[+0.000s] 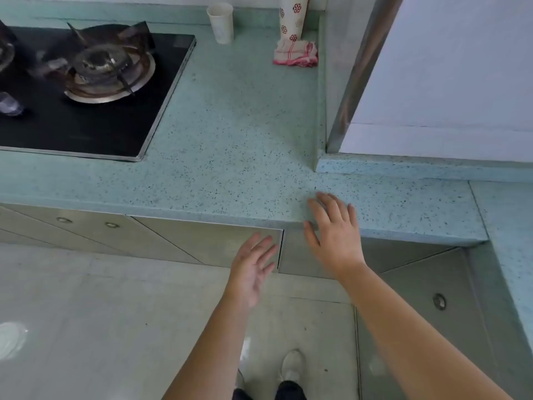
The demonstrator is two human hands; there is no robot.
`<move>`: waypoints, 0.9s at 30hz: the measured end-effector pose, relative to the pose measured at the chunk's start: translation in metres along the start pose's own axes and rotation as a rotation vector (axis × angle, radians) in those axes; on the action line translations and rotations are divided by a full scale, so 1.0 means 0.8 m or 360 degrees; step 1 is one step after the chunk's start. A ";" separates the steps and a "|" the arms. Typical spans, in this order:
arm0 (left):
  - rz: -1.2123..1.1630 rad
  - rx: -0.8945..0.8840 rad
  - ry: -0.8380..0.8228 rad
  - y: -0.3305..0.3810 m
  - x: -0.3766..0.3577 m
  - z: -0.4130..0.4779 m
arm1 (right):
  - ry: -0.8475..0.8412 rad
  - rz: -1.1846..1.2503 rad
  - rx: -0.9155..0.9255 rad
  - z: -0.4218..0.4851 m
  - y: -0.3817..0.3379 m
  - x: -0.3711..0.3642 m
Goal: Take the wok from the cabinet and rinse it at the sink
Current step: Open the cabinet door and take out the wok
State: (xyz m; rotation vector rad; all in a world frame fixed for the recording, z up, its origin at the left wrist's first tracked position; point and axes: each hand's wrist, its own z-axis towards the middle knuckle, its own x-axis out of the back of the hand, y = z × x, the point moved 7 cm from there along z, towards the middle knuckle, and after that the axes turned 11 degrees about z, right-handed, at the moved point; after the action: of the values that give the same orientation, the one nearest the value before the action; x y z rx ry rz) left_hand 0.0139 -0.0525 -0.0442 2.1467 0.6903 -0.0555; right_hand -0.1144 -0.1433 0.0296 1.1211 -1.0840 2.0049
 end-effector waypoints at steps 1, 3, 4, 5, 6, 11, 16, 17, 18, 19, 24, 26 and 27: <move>-0.0052 0.0005 0.0000 -0.001 -0.002 0.005 | 0.0038 0.0010 0.0014 0.002 0.001 -0.003; -0.0135 0.0016 -0.0016 -0.004 -0.006 0.016 | 0.0203 -0.0022 0.0080 0.003 0.003 -0.006; -0.0193 0.0039 -0.0015 -0.006 -0.009 0.019 | 0.0264 -0.0040 0.0096 0.001 0.004 -0.007; -0.0241 0.0045 -0.0030 -0.007 -0.013 0.024 | 0.0328 -0.0046 0.0127 -0.001 0.005 -0.010; -0.0283 0.0048 -0.0033 -0.009 -0.014 0.028 | 0.0363 -0.0065 0.0151 -0.002 0.006 -0.013; -0.0477 0.0018 -0.0065 -0.017 -0.021 0.034 | 0.0469 -0.0137 0.0189 -0.003 0.009 -0.018; -0.0642 -0.0028 -0.0103 -0.011 -0.033 0.033 | 0.0510 -0.0159 0.0212 -0.004 0.009 -0.021; -0.0651 -0.0035 -0.0108 -0.011 -0.035 0.033 | 0.0514 -0.0170 0.0213 -0.004 0.009 -0.021; -0.0658 -0.0044 -0.0118 -0.011 -0.036 0.033 | 0.0508 -0.0177 0.0206 -0.003 0.009 -0.022; -0.0670 -0.0049 -0.0122 -0.011 -0.037 0.034 | 0.0508 -0.0185 0.0204 -0.003 0.009 -0.022; -0.0771 -0.0067 -0.0106 -0.009 -0.041 0.034 | 0.0520 -0.0222 0.0191 -0.004 0.008 -0.022; -0.0789 -0.0068 -0.0076 -0.009 -0.041 0.034 | 0.0517 -0.0231 0.0199 -0.004 0.008 -0.022; -0.0789 -0.0069 -0.0058 -0.009 -0.040 0.033 | 0.0512 -0.0229 0.0200 -0.004 0.008 -0.022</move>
State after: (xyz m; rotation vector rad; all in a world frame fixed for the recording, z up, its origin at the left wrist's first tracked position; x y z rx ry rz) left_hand -0.0117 -0.0831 -0.0572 1.8829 1.1747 -0.3390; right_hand -0.1124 -0.1455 0.0108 0.8705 -0.7029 2.0708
